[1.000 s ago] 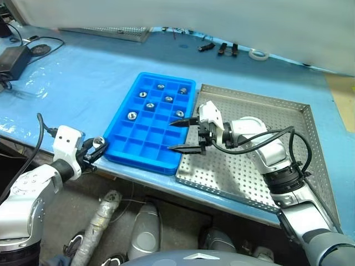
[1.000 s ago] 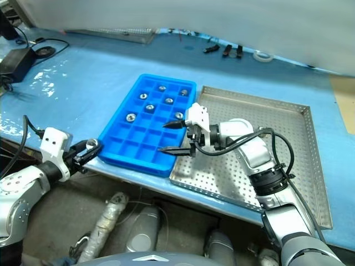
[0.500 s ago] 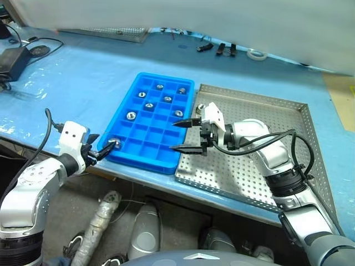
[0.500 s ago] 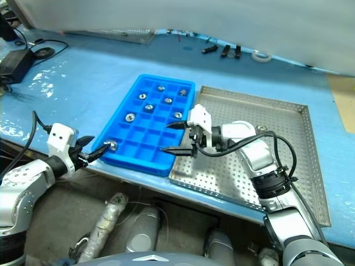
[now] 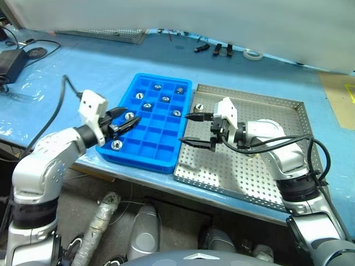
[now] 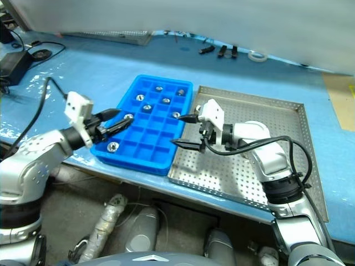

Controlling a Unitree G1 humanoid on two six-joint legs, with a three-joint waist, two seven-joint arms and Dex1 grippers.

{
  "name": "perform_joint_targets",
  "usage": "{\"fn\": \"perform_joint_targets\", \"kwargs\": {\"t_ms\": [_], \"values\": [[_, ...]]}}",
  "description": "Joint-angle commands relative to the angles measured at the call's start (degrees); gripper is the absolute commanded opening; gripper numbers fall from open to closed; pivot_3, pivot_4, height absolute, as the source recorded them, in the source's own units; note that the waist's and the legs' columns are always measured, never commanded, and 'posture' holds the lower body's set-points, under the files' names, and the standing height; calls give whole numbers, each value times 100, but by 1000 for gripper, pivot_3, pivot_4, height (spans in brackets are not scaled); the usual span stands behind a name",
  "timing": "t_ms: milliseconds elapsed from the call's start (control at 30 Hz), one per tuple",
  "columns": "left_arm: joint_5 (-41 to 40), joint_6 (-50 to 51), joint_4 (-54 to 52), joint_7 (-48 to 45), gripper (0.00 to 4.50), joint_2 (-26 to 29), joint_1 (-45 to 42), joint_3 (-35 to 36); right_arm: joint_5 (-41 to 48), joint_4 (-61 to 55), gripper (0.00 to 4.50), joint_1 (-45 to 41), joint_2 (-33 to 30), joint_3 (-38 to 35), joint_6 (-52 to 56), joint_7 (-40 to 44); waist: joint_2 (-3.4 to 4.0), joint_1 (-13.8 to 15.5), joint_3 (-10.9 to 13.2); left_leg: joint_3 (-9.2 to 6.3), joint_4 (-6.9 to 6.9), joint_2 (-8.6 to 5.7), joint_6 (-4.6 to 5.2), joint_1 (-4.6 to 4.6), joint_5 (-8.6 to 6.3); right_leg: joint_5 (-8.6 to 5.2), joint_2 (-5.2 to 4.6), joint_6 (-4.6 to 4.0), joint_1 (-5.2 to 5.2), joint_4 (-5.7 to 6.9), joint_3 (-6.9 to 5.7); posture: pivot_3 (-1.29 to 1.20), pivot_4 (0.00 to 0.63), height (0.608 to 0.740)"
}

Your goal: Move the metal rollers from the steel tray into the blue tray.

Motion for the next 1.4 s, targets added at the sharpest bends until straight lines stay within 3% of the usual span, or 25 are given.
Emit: {"fn": "perform_joint_targets", "kwargs": {"t_ms": [33, 200, 400, 567, 800, 1000, 1167, 1400], "values": [[246, -433, 700, -347, 3276, -69, -769, -602, 103, -476, 4036, 199, -131, -484, 99, -380, 0, -91, 0, 0, 0, 0, 0, 0, 2, 0, 0, 0, 1, 0, 0, 125, 150, 740], [920, -1397, 2390, -888, 3276, -677, -1992, -1616, 26, -1063, 4036, 837, -279, -995, 279, -1058, -1, -413, -1, 4, 5, -8, 8, -7, 13, 19, 0, 32, 1, -4, 2, -44, 150, 740], [1490, -2632, 4328, -1959, 3276, -1812, -2990, -2551, 100, -2183, 4036, 1851, -349, -1681, 725, -1900, -1, -911, 0, 8, 3, -11, 15, -9, 11, 23, 0, 38, 1, -8, 8, -242, 150, 740], [1904, -3650, 6100, -2379, 3276, -2704, -3747, -2737, 232, -3215, 4036, 2688, -230, -2176, 1158, -2572, 0, -1277, -1, 10, 2, -11, 24, -3, 6, 24, 0, 40, 3, -13, 13, -392, 150, 740], [2551, -4683, 8385, -1911, 3276, -3526, -4613, -2554, 352, -4207, 4036, 3617, 13, -2857, 1567, -3311, 6, -1623, -5, 28, 3, -16, 76, 52, -26, 25, -4, 39, 87, -94, 27, -506, 150, 740], [2836, -4988, 8941, -1859, 3276, -3584, -4799, -2413, 390, -4414, 4036, 3847, 10, -2940, 1625, -3522, 6, -1729, -5, 37, 7, -33, 105, 53, -43, 27, -15, 44, 99, -110, 34, -528, 150, 740], [2625, -4846, 8805, -2315, 3276, -3226, -4944, -1948, 372, -4308, 4036, 3895, -12, -2829, 1507, -3496, 6, -1723, -4, 38, 7, -33, 111, 51, -46, 27, -17, 43, 99, -112, 32, -510, 150, 740], [2387, -4113, 7573, -3914, 3276, -2368, -4444, -1872, 304, -3924, 4036, 3731, -107, -2522, 1259, -3284, 8, -1704, -4, 44, 4, -29, 113, 53, -48, 26, -17, 41, 98, -114, 32, -435, 150, 740]]}}
